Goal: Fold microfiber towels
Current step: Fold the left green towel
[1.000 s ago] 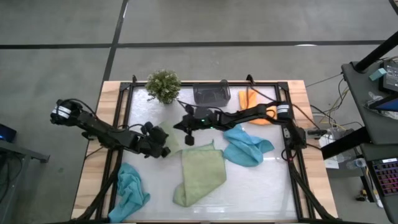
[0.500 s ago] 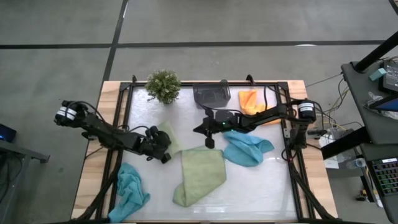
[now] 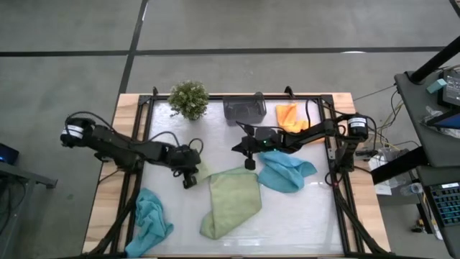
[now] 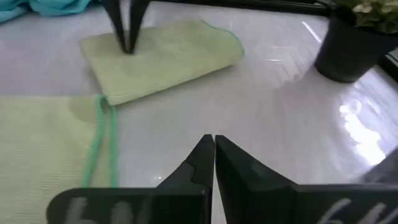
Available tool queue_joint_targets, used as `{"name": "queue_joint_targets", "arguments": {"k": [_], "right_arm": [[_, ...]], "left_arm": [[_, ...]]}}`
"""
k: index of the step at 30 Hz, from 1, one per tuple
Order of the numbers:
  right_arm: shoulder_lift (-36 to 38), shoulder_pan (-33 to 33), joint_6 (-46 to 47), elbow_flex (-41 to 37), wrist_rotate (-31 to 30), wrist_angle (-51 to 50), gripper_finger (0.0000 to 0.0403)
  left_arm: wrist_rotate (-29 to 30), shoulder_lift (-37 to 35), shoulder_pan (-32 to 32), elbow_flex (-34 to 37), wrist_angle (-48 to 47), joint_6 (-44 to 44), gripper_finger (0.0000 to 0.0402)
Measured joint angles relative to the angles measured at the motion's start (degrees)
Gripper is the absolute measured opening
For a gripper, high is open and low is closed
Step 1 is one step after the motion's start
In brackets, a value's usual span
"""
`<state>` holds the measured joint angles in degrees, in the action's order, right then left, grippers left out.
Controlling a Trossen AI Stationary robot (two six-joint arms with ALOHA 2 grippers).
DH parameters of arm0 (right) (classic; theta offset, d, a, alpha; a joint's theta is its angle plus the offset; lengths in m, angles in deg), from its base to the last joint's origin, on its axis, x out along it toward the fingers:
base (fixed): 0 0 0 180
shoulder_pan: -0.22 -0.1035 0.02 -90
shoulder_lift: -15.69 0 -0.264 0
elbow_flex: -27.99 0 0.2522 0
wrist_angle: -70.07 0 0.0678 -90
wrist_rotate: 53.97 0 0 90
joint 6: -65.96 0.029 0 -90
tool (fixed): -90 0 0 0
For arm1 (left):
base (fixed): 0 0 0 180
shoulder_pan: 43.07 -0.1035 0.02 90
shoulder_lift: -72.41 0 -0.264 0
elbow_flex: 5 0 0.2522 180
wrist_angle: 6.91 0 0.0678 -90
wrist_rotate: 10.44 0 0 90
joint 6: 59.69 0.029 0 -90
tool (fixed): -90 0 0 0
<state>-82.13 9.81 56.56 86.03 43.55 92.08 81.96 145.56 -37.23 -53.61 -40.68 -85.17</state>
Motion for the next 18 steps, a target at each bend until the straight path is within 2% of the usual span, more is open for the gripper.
{"name": "queue_joint_targets", "arguments": {"k": [4, 11, 18], "right_arm": [[0.00, 1.13, 0.32, -0.69, 1.90, -0.43, 0.0009], [0.00, 3.16, 0.78, -2.77, 3.42, -0.54, 0.0009], [0.00, 4.32, 1.91, -3.46, 3.56, -0.31, 0.0009]], "left_arm": [[-6.22, 0.61, -4.91, -5.93, -6.93, 8.59, 0.0068], [-6.85, 6.05, -10.85, -19.31, -25.84, 25.49, 0.0159], [-6.98, 16.40, -13.33, -25.86, -32.84, 46.25, 0.0175]]}}
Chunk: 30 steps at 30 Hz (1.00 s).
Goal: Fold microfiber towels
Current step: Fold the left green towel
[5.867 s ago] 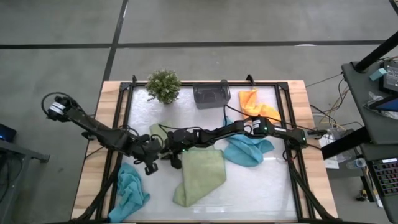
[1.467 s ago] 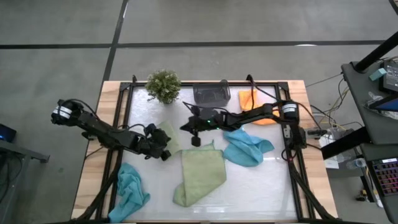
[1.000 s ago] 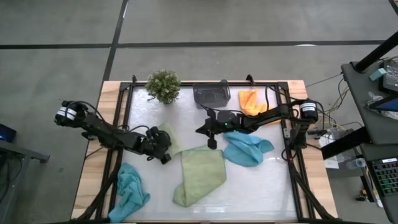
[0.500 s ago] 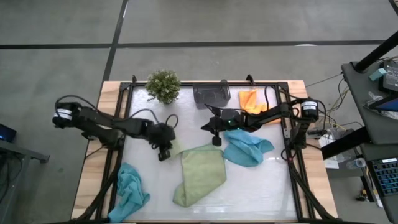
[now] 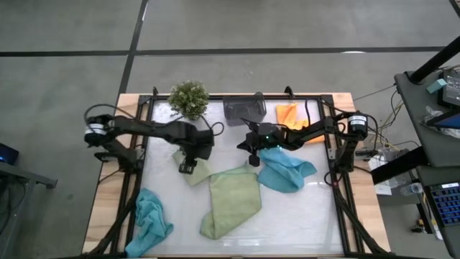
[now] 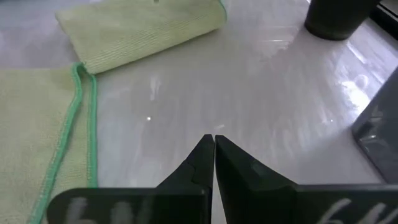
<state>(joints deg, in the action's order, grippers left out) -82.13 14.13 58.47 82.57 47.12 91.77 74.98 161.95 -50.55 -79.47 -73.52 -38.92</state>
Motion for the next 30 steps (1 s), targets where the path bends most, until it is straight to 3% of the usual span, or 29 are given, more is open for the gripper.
{"name": "queue_joint_targets", "arguments": {"k": [6, 17, 30], "right_arm": [[-0.02, 0.00, 0.42, -0.02, 3.10, -0.07, 0.0009], [-0.07, 0.02, 1.55, -0.26, 4.16, 1.46, 0.0009], [-0.09, 0.00, 2.88, -0.26, 4.15, 4.53, 0.0009]], "left_arm": [[0.01, 4.47, -0.92, -1.20, -1.81, 7.59, 0.0175], [-0.56, 4.96, -0.96, -1.26, -0.07, 16.98, 0.0175], [-1.74, 4.80, -1.14, -4.33, -0.10, 19.19, 0.0175]]}}
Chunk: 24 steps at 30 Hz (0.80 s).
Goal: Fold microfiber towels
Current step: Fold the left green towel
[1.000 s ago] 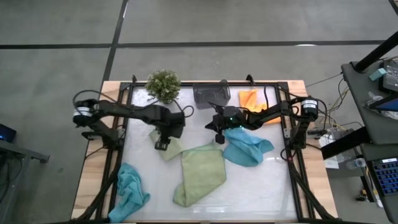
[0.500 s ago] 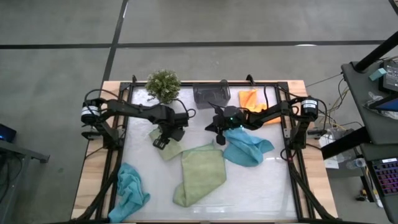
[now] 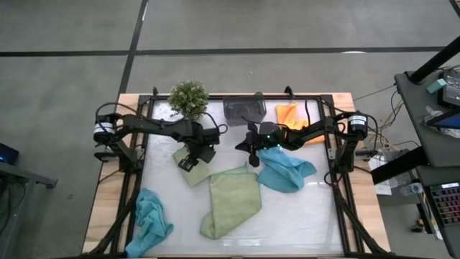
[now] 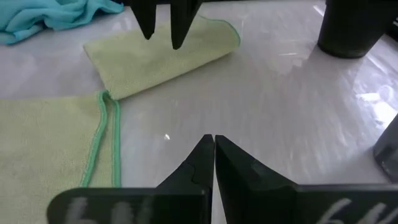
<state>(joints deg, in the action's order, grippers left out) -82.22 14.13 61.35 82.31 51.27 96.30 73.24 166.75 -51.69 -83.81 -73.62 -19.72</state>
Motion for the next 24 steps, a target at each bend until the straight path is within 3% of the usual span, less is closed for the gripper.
{"name": "queue_joint_targets", "arguments": {"k": [11, 24], "right_arm": [[0.00, 0.00, 0.13, 0.00, -0.01, 0.09, 0.0009], [0.00, -0.32, 0.11, 0.00, 0.25, -0.54, 0.0009]], "left_arm": [[-0.33, 4.49, -1.59, -1.04, 4.03, 3.32, 0.0175], [-0.61, 6.65, -2.24, -0.99, -1.08, 4.09, 0.0175]]}}
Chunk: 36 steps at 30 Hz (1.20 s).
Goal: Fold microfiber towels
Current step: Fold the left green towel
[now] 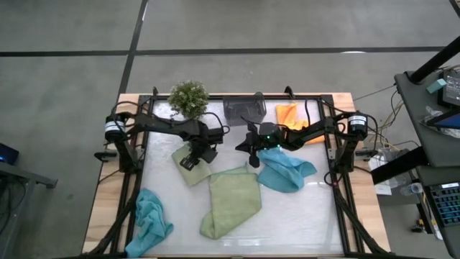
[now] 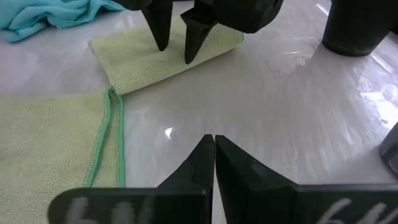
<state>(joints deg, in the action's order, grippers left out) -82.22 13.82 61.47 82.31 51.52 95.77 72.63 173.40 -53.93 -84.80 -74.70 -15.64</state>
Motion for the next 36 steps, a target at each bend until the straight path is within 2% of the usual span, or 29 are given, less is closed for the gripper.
{"name": "queue_joint_targets", "arguments": {"k": [10, 13, 16, 21, 22, 27, 33, 36], "right_arm": [[0.00, -0.34, 0.00, 0.02, 0.20, -0.09, 0.0009], [0.00, -0.36, 0.00, 0.02, 0.32, -0.15, 0.0009], [0.00, -0.34, -0.03, 0.02, 1.51, 0.10, 0.0009], [0.00, -0.34, 0.02, 0.02, 1.57, 0.13, 0.0009], [0.00, -0.34, 0.36, 0.02, 1.57, 0.17, 0.0009], [0.00, -0.34, 1.51, 0.02, 1.56, 0.24, 0.0009], [0.00, -0.34, 1.52, 0.02, 1.56, 0.20, 0.0009], [0.00, -0.34, 2.07, 0.02, 1.55, 0.09, 0.0009]], "left_arm": [[-0.66, 5.30, -0.34, -0.25, -0.53, 0.46, 0.0175], [-0.60, 6.17, -0.34, -0.24, -0.55, 1.38, 0.0164], [-0.51, 6.34, -0.42, -0.23, -0.25, 1.87, 0.0127], [-0.62, 6.26, -0.45, -0.09, 0.05, 1.48, 0.0024], [-0.51, 6.27, -0.45, -0.07, 0.17, 0.64, 0.0015], [2.81, 5.55, -0.92, -0.38, 1.83, -8.55, 0.0016], [4.61, 4.15, -2.58, -0.81, 8.62, -27.52, 0.0015], [4.77, 4.07, -2.68, -0.78, 10.15, -32.92, 0.0015]]}}
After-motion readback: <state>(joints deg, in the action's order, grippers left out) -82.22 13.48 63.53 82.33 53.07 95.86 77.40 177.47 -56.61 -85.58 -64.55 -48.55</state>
